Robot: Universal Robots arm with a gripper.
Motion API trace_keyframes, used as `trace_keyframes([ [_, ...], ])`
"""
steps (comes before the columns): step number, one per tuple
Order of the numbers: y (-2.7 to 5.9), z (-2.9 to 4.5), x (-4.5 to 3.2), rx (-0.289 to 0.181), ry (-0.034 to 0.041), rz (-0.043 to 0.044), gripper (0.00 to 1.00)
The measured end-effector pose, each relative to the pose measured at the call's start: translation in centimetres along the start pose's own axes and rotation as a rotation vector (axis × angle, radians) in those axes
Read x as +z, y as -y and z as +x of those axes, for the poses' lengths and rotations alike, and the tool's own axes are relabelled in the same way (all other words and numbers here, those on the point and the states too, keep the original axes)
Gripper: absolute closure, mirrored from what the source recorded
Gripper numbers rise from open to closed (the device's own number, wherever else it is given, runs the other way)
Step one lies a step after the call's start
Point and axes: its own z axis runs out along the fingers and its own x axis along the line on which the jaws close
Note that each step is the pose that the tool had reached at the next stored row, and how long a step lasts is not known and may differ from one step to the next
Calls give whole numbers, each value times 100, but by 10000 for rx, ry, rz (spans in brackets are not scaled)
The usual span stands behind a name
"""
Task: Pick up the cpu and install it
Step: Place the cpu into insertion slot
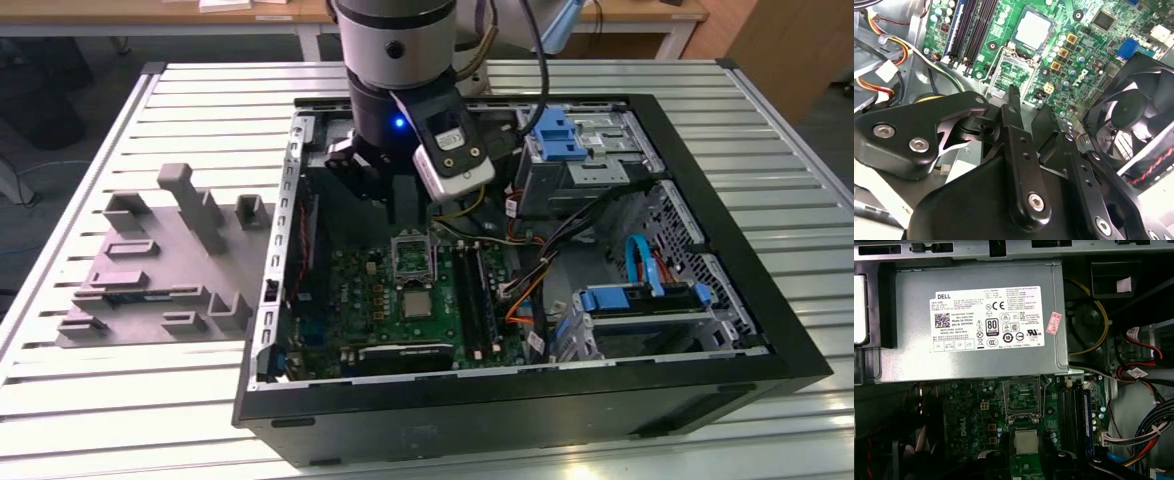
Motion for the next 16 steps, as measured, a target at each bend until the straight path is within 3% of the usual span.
trace_keyframes([
  [4, 24, -2, 72, -3, -1, 2, 63],
  [8, 149, -12, 139, -2, 0, 0, 63],
  [11, 156, -36, 195, -56, -3, -1, 63],
  [16, 158, -59, 285, -538, -26, -11, 63],
])
